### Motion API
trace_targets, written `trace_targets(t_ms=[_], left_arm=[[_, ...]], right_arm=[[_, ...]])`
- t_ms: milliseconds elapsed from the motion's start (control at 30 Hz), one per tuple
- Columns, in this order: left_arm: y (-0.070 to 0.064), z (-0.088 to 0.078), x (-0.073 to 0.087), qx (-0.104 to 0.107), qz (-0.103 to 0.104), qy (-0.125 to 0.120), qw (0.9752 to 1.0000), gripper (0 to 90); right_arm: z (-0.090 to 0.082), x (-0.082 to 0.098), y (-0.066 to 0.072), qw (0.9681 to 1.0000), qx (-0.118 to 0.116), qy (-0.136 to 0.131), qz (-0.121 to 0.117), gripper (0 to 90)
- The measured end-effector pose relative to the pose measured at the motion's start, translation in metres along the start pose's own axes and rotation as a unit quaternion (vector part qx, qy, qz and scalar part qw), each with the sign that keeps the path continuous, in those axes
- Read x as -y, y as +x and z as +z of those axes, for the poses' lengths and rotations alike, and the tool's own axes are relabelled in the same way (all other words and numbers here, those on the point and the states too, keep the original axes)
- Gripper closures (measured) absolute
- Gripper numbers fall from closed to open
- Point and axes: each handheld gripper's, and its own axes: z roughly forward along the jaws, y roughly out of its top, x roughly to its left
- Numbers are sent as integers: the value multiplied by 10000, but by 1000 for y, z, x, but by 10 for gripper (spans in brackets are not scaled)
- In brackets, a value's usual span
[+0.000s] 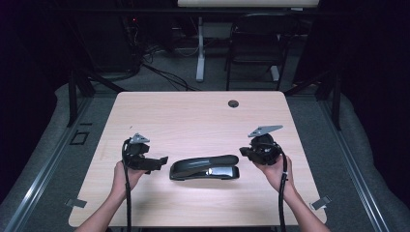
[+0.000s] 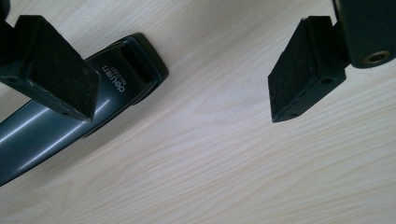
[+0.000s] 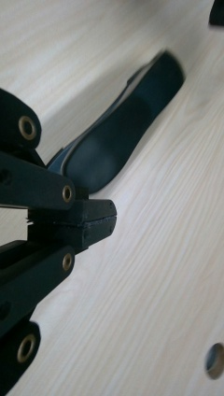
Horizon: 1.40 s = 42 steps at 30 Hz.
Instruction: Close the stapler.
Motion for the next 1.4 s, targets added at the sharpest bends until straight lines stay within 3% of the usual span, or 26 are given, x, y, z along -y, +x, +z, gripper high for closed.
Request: trace_targets(t_ms=[133,233,433,567,900,1400], left_arm=[[1,1,1,-42,-56,-28,10000,91],[2,0,1,-31,-56,-27,10000,90],[2,2,1,3,-28,52,10000,88],[1,1,1,7,-10,55,10000,87],[0,2,1,31,20,81,10000,86],[-1,3,1,7,32,112,9999,86]], right_arm=[[5,-4,13,9995,-151,122,-252,900],[12,-4,16,9990,-220,250,-298,900],[17,-2,14,9983,-212,444,-306,900],[24,1,17,9968,-51,657,-445,900],[34,8,13,9965,-56,747,-373,900],[36,12,8,9970,-215,730,-115,900]])
